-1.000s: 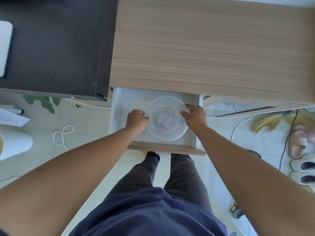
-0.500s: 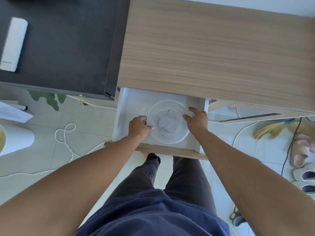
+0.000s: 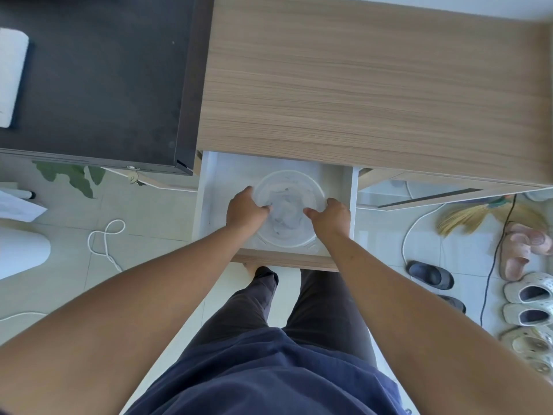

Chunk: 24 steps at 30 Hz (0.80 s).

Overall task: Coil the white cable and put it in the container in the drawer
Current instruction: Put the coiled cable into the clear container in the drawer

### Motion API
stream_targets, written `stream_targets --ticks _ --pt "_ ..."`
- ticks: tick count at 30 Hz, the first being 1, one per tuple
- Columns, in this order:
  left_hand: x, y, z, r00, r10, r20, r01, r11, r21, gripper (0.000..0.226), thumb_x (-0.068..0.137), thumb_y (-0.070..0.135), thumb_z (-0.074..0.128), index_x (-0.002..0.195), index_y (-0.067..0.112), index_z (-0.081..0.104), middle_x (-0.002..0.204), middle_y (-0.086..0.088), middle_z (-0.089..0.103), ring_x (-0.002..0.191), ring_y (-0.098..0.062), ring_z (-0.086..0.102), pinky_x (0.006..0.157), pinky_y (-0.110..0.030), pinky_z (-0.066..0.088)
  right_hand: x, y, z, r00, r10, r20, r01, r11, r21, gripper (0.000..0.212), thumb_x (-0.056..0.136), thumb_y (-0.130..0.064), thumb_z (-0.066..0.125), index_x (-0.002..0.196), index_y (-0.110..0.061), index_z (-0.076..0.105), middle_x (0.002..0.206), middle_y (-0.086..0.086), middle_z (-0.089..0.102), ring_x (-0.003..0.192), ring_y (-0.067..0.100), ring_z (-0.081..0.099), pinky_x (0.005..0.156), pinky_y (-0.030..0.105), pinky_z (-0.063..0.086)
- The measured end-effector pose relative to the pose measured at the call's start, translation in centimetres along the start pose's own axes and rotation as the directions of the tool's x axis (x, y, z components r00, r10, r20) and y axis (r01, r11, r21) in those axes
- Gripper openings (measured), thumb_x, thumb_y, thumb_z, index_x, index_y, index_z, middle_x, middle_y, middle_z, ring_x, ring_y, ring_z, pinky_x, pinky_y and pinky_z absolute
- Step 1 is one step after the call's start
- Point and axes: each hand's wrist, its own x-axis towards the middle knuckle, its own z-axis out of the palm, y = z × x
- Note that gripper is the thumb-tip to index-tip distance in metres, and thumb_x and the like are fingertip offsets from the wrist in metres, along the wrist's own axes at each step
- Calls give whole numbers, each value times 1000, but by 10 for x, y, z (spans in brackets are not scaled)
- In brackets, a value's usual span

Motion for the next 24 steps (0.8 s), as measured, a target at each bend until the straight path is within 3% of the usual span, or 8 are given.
stream_targets --ticks 3,7,8,10,12,14,19,24 --pt "6 3 1 998 -40 -43 39 999 -19 44 85 37 71 119 11 61 113 -4 68 103 -26 66 72 -28 46 7 -2 1 999 14 34 -14 1000 7 39 82 -38 76 95 -15 48 96 6 51 86 22 50 68 28 38" --pt "18 3 -2 997 -80 -24 80 997 -10 44 82 38 75 116 13 63 110 -3 70 98 -24 68 71 -29 49 11 -1 -5 999 -4 52 3 1000 11 38 80 -38 78 86 -7 56 75 1 56 75 24 58 48 24 36" --pt "21 4 -4 998 -69 -12 69 997 21 51 82 37 75 124 12 60 118 -5 68 106 -25 66 76 -30 51 9 -1 -6 998 -11 62 10 1000 5 39 80 -39 77 94 -7 59 83 3 59 82 26 62 50 24 40" --pt "25 5 -8 1000 -5 29 1 993 122 72 83 36 73 144 13 43 143 -8 53 128 -28 54 94 -35 48 4 -2 -7 996 -60 68 64 996 -69 62 79 -40 78 127 -9 52 120 9 58 108 29 60 73 31 52" --pt "28 9 -12 991 117 72 -132 957 258 79 86 36 68 153 21 28 155 -6 35 138 -28 41 104 -42 43 -1 3 -8 979 -171 108 190 961 -199 96 71 -42 82 148 -21 28 146 6 37 128 29 46 94 45 48" --pt "33 15 -14 968 204 147 -244 906 345 78 88 41 61 154 29 23 157 -4 28 141 -28 36 107 -45 40 -6 11 -11 933 -284 223 347 875 -337 122 62 -42 88 153 -28 9 157 4 19 138 32 32 101 52 43" --pt "55 37 -13 911 168 377 -332 842 426 98 81 57 67 157 35 8 156 -8 30 138 -31 39 103 -41 40 -10 22 -1 883 -360 301 469 639 -610 142 59 -46 88 154 -17 -13 162 14 -11 142 36 20 98 46 46" --pt "72 51 -13 887 167 430 -400 743 537 104 67 63 76 152 44 20 148 -7 42 133 -30 46 101 -41 43 -8 21 7 856 -428 291 500 537 -679 129 65 -28 86 153 -4 -6 160 25 -15 125 38 38 77 38 55"
